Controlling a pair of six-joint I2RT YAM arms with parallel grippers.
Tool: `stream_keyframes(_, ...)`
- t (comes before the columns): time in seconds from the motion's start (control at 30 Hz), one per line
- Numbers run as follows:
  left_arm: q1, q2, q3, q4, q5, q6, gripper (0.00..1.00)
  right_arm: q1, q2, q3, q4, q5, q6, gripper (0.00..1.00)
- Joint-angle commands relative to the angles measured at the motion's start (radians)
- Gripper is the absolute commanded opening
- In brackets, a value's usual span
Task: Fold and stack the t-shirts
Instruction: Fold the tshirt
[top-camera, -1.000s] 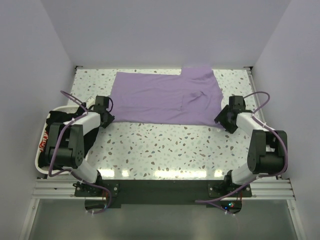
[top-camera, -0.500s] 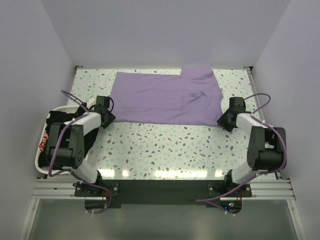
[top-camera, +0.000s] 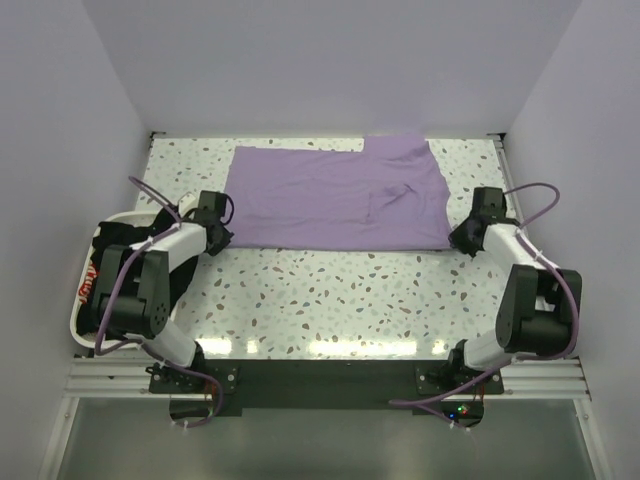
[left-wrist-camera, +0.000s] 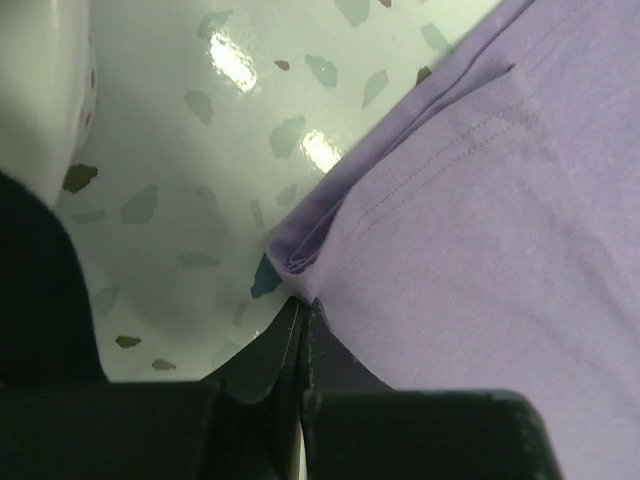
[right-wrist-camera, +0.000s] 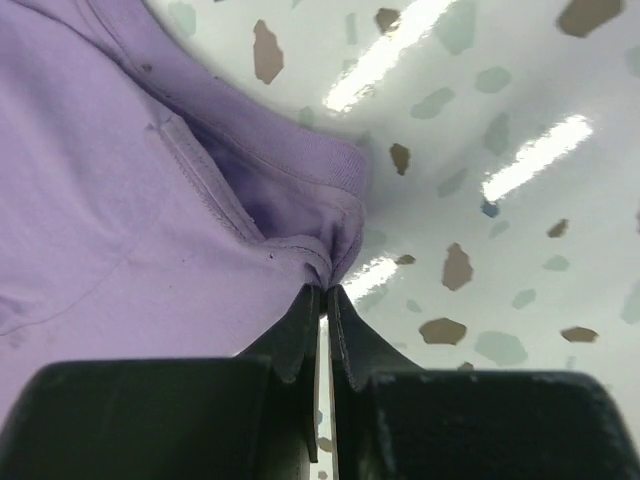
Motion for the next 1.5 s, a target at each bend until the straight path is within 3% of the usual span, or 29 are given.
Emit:
stream_keyframes(0.0, -0.027, -0.064, 0.023, -0.059, -0.069, -0.033, 0.0, -0.053, -0.097, 0.026, -0.077, 0.027, -0.011, 0.0)
stream_keyframes(0.33, -0.076, -0.268, -0.152, -0.108, -0.09, -0.105, 0.0, -0.11, -0.184, -0.02, -0.242, 0.055, 0.007, 0.0)
stream_keyframes(0.6, -0.093, -0.406, -0.285, -0.128, -0.091, -0.143, 0.0, -0.151, -0.36, -0.12, -0.284, 0.081, -0.018, 0.0)
stream_keyframes(0.63, -0.098, -0.431, -0.294, -0.128, -0.088, -0.148, 0.0, -0.153, -0.373, -0.121, -0.301, 0.087, -0.021, 0.04)
stream_keyframes(0.67, -0.099, -0.443, -0.31, -0.13, -0.083, -0.149, 0.0, -0.154, -0.384, -0.123, -0.31, 0.093, -0.025, 0.18)
stream_keyframes(0.73, -0.104, -0.488, -0.324, -0.136, -0.079, -0.158, 0.12, -0.154, -0.414, -0.123, -0.328, 0.107, -0.031, 0.36)
stream_keyframes(0.77, -0.105, -0.506, -0.327, -0.137, -0.071, -0.157, 0.2, -0.154, -0.423, -0.123, -0.335, 0.121, -0.036, 0.54)
stream_keyframes(0.8, -0.107, -0.524, -0.328, -0.14, -0.071, -0.146, 0.28, -0.154, -0.431, -0.117, -0.338, 0.124, -0.041, 0.63)
stream_keyframes(0.83, -0.116, -0.569, -0.327, -0.139, -0.07, -0.139, 0.39, -0.154, -0.442, -0.111, -0.341, 0.124, -0.047, 0.69)
stream_keyframes(0.9, -0.124, -0.63, -0.31, -0.134, -0.067, -0.116, 0.51, -0.154, -0.451, -0.095, -0.318, 0.075, -0.067, 0.78)
stream_keyframes(0.97, -0.125, -0.652, -0.27, -0.11, -0.048, -0.076, 0.55, -0.15, -0.442, -0.077, -0.26, -0.056, -0.096, 0.81)
stream_keyframes(1.07, -0.125, -0.614, -0.159, -0.081, -0.034, -0.03, 0.56, -0.119, -0.41, -0.057, -0.126, -0.18, -0.125, 0.84)
stream_keyframes(1.23, -0.125, -0.321, 0.102, -0.067, -0.025, 0.071, 0.57, 0.074, -0.238, 0.162, -0.069, -0.123, -0.169, 0.84)
stream_keyframes(1.47, -0.104, 0.069, 0.525, 0.053, 0.022, 0.32, 0.56, 0.104, 0.052, 0.452, 0.001, -0.134, -0.24, 0.78)
